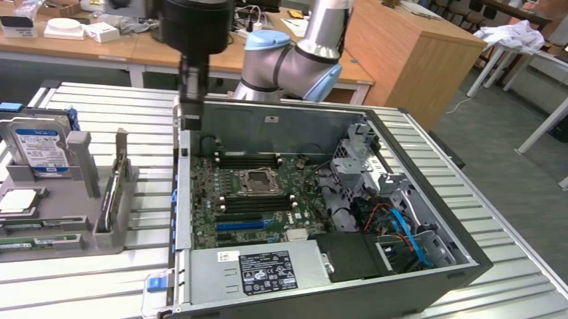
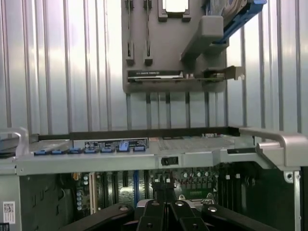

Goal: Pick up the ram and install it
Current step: 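Reach for the ram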

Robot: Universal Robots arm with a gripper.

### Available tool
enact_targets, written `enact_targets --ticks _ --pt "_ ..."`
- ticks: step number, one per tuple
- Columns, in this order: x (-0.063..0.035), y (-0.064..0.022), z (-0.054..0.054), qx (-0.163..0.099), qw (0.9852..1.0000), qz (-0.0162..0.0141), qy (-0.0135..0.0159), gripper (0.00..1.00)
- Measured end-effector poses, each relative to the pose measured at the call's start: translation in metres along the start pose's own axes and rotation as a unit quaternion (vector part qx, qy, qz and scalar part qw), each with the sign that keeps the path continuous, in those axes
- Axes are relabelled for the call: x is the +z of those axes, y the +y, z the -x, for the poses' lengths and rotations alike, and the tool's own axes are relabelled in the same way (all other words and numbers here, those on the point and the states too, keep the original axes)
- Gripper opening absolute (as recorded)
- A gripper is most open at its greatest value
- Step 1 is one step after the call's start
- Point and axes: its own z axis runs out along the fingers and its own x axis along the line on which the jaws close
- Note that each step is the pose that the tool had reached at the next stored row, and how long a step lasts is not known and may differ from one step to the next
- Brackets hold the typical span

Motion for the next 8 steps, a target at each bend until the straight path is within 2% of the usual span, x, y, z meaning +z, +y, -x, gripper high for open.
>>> enact_targets --ticks 8 --pt "0.0001 -0.0363 0.002 0.0 1.0 0.0017 -0.0032 0.1"
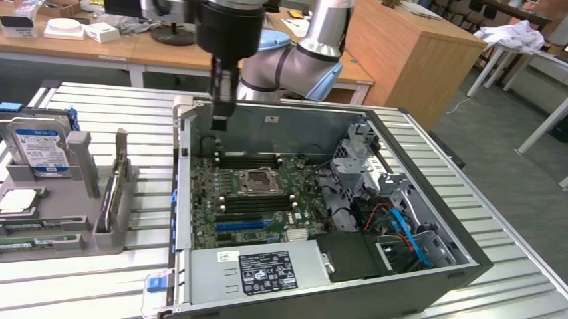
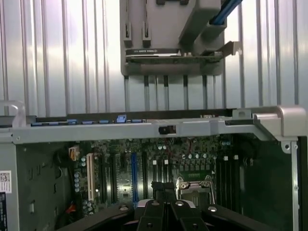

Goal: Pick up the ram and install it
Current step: 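Reach for the ram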

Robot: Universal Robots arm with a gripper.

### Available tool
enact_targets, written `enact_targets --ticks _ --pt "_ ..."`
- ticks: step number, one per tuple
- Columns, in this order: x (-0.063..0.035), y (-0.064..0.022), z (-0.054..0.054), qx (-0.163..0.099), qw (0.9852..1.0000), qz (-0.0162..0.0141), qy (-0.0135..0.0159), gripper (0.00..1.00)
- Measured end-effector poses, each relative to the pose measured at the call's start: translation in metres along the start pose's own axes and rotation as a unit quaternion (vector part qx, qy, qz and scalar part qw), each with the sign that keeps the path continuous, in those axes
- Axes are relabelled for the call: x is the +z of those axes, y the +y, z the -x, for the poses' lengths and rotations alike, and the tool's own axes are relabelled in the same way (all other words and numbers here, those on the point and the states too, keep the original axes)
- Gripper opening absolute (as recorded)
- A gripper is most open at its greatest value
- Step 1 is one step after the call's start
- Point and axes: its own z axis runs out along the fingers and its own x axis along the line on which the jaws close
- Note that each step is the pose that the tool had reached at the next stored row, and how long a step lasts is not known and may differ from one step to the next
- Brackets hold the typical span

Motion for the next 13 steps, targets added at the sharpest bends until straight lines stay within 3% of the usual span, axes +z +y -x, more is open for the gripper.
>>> enact_targets --ticks 6,13 --pt "0.0 -0.0273 0.002 0.0 1.0 0.0036 -0.0009 0.1" --pt "0.0 -0.059 0.003 0.001 0.9999 0.0118 -0.0008 0.1"
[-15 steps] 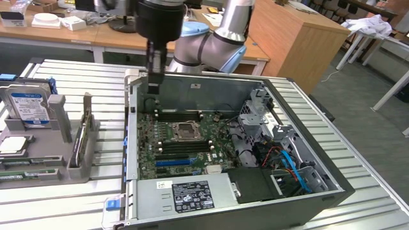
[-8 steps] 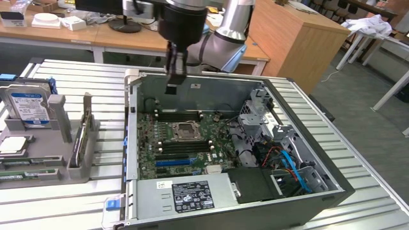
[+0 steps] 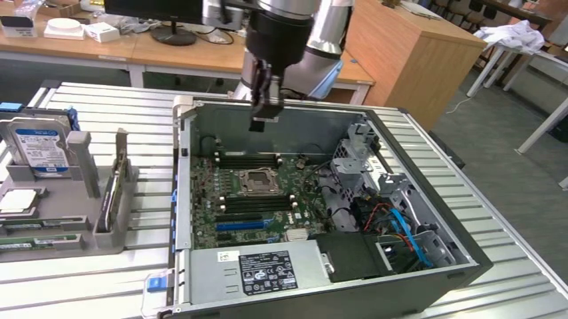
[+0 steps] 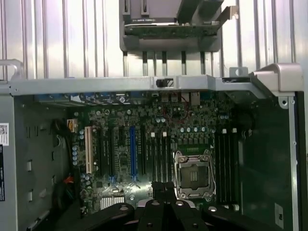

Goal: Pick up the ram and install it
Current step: 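Reach for the ram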

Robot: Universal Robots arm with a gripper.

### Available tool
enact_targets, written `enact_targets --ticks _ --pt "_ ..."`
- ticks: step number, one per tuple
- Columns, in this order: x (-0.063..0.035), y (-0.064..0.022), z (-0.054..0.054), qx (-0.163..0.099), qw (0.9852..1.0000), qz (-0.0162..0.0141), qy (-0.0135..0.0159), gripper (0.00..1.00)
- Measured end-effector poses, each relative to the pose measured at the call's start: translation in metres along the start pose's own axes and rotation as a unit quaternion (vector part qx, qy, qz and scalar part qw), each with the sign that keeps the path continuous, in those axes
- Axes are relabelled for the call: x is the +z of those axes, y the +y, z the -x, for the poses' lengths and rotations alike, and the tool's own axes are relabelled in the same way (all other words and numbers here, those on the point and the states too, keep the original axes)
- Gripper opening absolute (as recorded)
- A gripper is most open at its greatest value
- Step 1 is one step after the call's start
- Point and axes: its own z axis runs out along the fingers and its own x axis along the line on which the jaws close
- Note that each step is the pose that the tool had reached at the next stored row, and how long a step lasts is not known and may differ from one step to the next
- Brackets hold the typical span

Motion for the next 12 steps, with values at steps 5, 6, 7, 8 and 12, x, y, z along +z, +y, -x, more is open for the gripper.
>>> enact_targets --ticks 5,6,7,8,12 --pt "-0.0006 -0.0229 0.001 0.0 1.0 0.005 0.0004 0.1" --pt "-0.0007 -0.0273 0.002 0.0 1.0 0.0053 0.0004 0.1" --pt "-0.0008 -0.0319 0.002 0.0 1.0 0.0054 0.0004 0.1" --pt "-0.0009 -0.0363 0.002 0.0 1.0 0.0056 0.0004 0.1" --pt "-0.0013 -0.0545 0.003 0.0 1.0 0.0061 0.0004 0.1"
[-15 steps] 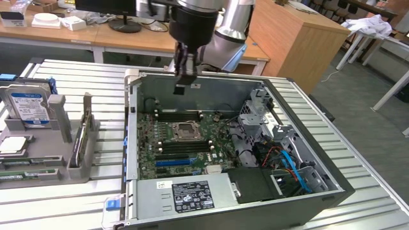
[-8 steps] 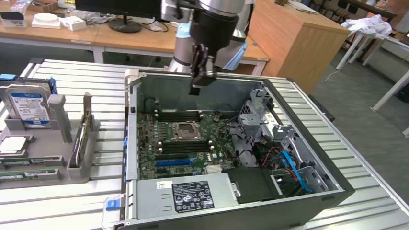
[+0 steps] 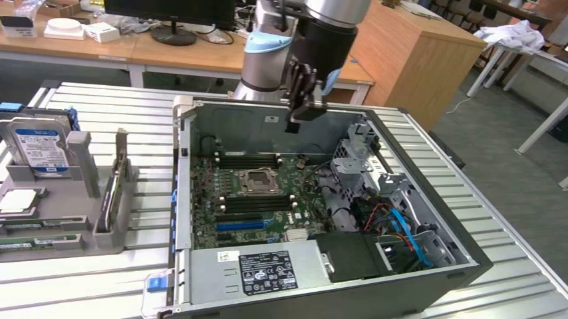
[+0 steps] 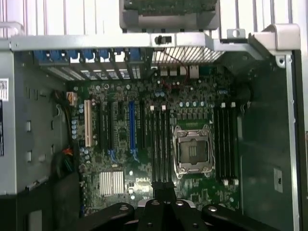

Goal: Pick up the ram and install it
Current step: 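Reach for the ram, then pick up the ram and move it above insertion slot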

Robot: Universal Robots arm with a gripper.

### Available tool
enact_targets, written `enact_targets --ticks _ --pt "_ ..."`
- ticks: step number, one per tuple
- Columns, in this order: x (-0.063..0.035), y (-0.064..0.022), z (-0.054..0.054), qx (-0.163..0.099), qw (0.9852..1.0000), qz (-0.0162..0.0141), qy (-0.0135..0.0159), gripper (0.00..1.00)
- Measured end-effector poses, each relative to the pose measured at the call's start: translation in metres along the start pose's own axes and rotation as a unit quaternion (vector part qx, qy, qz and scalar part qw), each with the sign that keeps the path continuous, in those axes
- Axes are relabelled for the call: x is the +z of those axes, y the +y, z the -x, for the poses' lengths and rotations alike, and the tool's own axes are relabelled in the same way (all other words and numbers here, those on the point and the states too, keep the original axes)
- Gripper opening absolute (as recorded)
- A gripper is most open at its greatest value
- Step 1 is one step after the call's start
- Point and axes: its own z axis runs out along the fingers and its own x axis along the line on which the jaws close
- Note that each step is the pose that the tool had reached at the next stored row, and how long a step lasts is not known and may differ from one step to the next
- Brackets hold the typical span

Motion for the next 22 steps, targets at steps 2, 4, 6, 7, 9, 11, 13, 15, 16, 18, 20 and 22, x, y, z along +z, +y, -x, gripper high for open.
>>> enact_targets --ticks 2,4,6,7,9,11,13,15,16,18,20,22 --pt "-0.0003 -0.009 0.001 0.0 1.0 0.0002 0.0 0.1" --pt "-0.0006 -0.018 0.001 0.0 1.0 0.0005 0.0001 0.1" --pt "-0.0009 -0.0272 0.002 0.0 1.0 0.0009 0.0001 0.1" --pt "-0.0011 -0.0314 0.002 0.0 1.0 0.0011 0.0001 0.1" --pt "-0.0012 -0.0336 0.002 0.0 1.0 0.0013 0.0001 0.1" --pt "-0.001 -0.0337 0.002 0.002 1.0 0.0011 0.0 0.1" --pt "-0.0005 -0.0337 0.002 0.018 0.9998 0.0004 -0.0006 0.1" --pt "0.0002 -0.0338 0.002 0.036 0.9994 -0.0004 -0.0014 0.1" --pt "0.0006 -0.0338 0.002 0.045 0.999 -0.0008 -0.0017 0.1" --pt "0.0013 -0.0338 0.002 0.063 0.998 -0.0016 -0.0024 0.1" --pt "0.002 -0.0338 0.002 0.082 0.9967 -0.0025 -0.0031 0.1" --pt "0.0025 -0.0338 0.002 0.099 0.995 -0.0033 -0.0039 0.1"
